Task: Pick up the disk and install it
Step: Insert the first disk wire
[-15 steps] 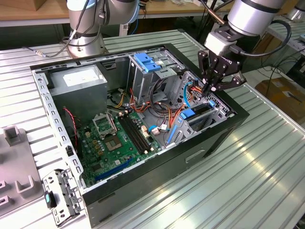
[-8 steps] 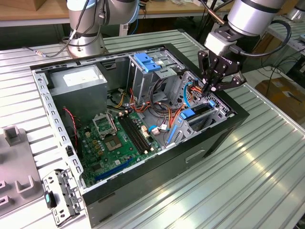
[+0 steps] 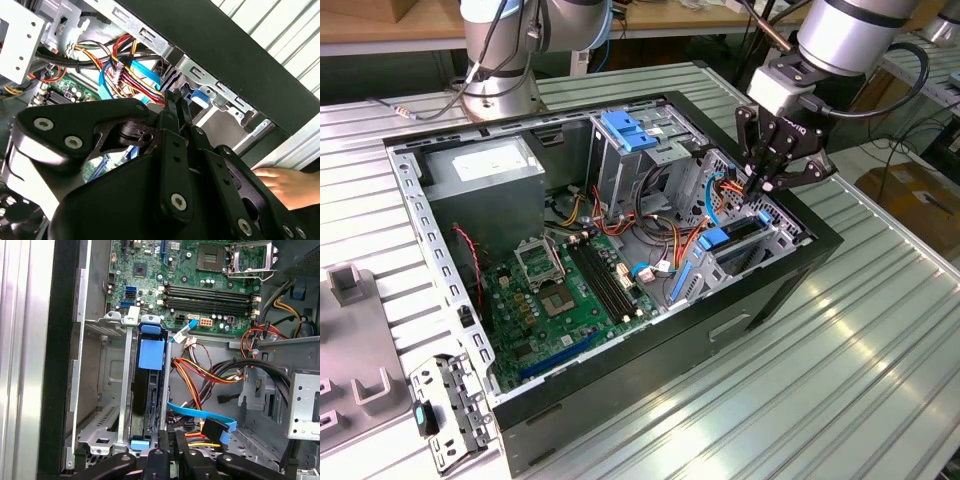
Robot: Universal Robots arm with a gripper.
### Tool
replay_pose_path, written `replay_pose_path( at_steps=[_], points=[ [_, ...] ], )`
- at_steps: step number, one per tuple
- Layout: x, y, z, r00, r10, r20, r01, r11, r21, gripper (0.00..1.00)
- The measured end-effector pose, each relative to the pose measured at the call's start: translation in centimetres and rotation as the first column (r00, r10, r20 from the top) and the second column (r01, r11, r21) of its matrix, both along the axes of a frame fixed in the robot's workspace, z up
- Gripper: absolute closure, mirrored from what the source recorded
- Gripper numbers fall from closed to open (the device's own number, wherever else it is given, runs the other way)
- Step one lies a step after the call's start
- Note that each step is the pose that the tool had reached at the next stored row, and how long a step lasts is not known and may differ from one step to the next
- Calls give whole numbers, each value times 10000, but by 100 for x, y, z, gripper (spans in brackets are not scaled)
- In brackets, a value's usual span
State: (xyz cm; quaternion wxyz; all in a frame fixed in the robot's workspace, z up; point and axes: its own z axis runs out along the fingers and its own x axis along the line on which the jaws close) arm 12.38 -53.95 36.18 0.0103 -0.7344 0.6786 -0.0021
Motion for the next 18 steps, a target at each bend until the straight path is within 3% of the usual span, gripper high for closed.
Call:
replay_pose_path(
  at_steps=[2, 5, 9, 13, 18],
  points=[
    [0, -8, -5, 9999, -170, -1, 170, 9999, 2, 84],
    [-15, -73, -14, 9998, -191, -1, 191, 9998, 2, 84],
    [-63, -88, -36, 9997, -235, -2, 235, 9997, 1, 84],
    [-74, -91, -76, 9986, -526, -2, 526, 9986, 0, 84],
    [-119, -162, -94, 9986, -525, -1, 525, 9986, 2, 84]
  ],
)
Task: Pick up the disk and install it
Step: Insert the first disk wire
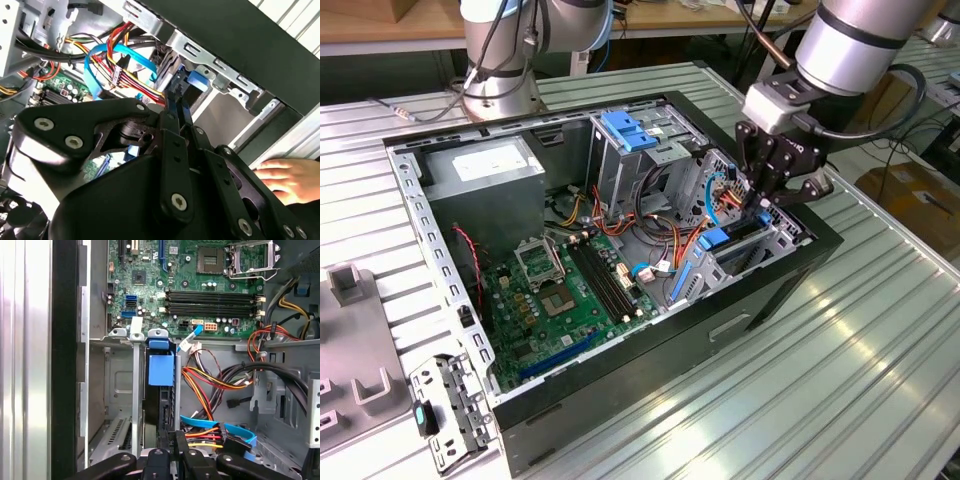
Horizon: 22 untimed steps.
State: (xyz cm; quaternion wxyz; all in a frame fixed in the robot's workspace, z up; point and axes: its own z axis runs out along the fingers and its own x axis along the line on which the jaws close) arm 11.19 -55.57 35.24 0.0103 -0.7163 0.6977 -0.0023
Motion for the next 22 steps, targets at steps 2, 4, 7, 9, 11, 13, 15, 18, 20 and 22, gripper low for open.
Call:
replay_pose_path(
  at_steps=[2, 4, 7, 9, 11, 13, 15, 18, 20, 22],
  points=[
    [0, -11, -8, 10000, 40, 0, -40, 10000, 4, 84],
    [-2, -10, -21, 9999, 161, 0, -161, 9999, 2, 84],
    [-4, -8, -29, 9999, 149, -1, -149, 9999, 1, 84],
    [-4, -6, -33, 10000, 88, -1, -88, 10000, 1, 84],
    [-4, -3, -37, 10000, -4, -1, 4, 10000, 0, 84],
    [-3, -3, -39, 10000, -31, -1, 31, 10000, -3, 84],
    [-1, -2, -44, 10000, -38, -1, 38, 10000, -3, 84],
    [-1, -2, -60, 10000, -49, 0, 49, 10000, -2, 84],
    [-1, -1, -70, 10000, -54, -1, 54, 10000, -2, 84],
    [1, 5, -78, 10000, -56, -2, 56, 10000, -3, 84]
  ],
)
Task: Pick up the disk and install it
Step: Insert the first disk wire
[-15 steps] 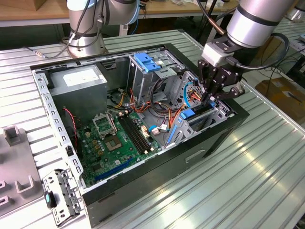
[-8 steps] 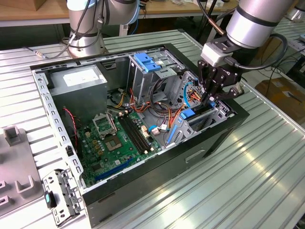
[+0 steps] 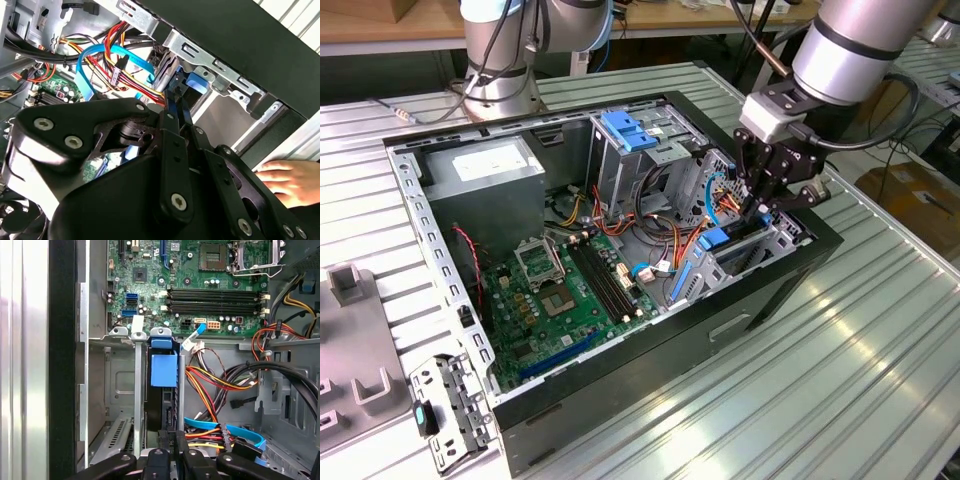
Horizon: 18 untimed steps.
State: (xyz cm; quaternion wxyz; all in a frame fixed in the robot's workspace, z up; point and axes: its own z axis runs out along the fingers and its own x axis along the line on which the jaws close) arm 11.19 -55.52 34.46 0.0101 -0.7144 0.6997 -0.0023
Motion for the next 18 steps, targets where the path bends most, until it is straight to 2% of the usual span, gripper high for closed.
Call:
replay_pose_path(
  at_steps=[2, 8, 14, 15, 16, 18],
  points=[
    [0, 15, -3, 10000, -3, -1, 3, 10000, 3, 84],
    [1, 12, -51, 10000, -3, -1, 3, 10000, -6, 84],
    [1, 12, -58, 10000, -3, 2, 3, 10000, 9, 82],
    [1, 12, -48, 10000, -3, 3, 3, 10000, 8, 82],
    [1, 12, -15, 10000, -3, 2, 3, 10000, 6, 76],
    [1, 12, 60, 10000, -4, 2, 4, 10000, 3, 76]
  ],
)
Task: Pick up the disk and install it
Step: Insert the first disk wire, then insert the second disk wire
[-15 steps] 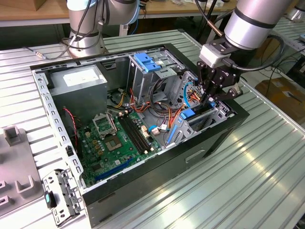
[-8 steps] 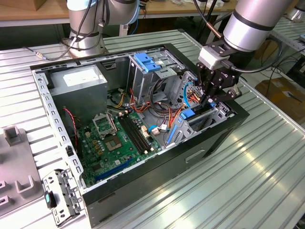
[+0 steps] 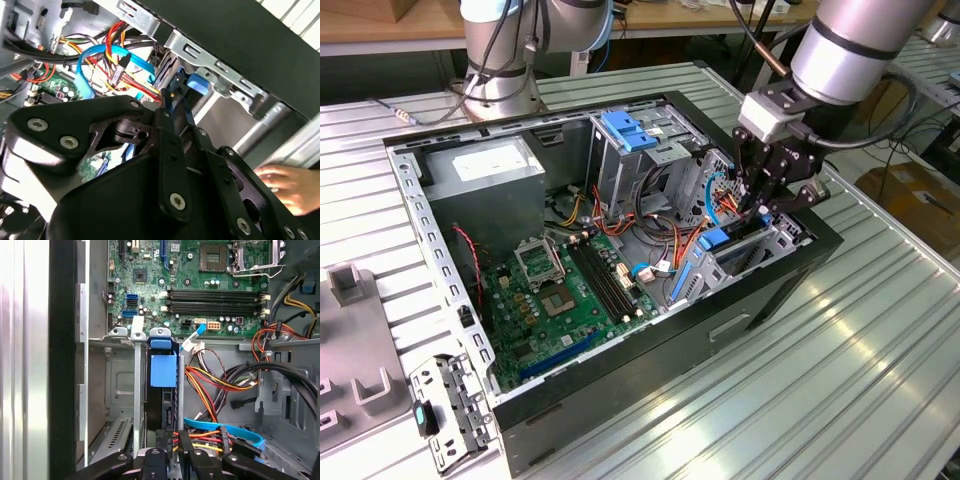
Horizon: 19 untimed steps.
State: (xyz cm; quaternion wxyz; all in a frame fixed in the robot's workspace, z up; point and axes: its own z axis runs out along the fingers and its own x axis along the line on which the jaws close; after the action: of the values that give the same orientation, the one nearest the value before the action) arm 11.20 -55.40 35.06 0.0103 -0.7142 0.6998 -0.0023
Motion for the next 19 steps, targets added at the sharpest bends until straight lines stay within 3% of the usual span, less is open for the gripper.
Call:
replay_pose_path(
  at_steps=[2, 4, 6, 19],
  points=[
    [0, 0, 39, 10000, 0, 0, 0, 10000, -3, 76],
    [0, 0, 38, 10000, 0, 0, 0, 10000, 1, 78],
    [0, 0, 41, 10000, 0, 0, 0, 10000, -3, 89],
    [0, 0, 47, 10000, 0, 0, 0, 10000, -3, 89]
  ],
)
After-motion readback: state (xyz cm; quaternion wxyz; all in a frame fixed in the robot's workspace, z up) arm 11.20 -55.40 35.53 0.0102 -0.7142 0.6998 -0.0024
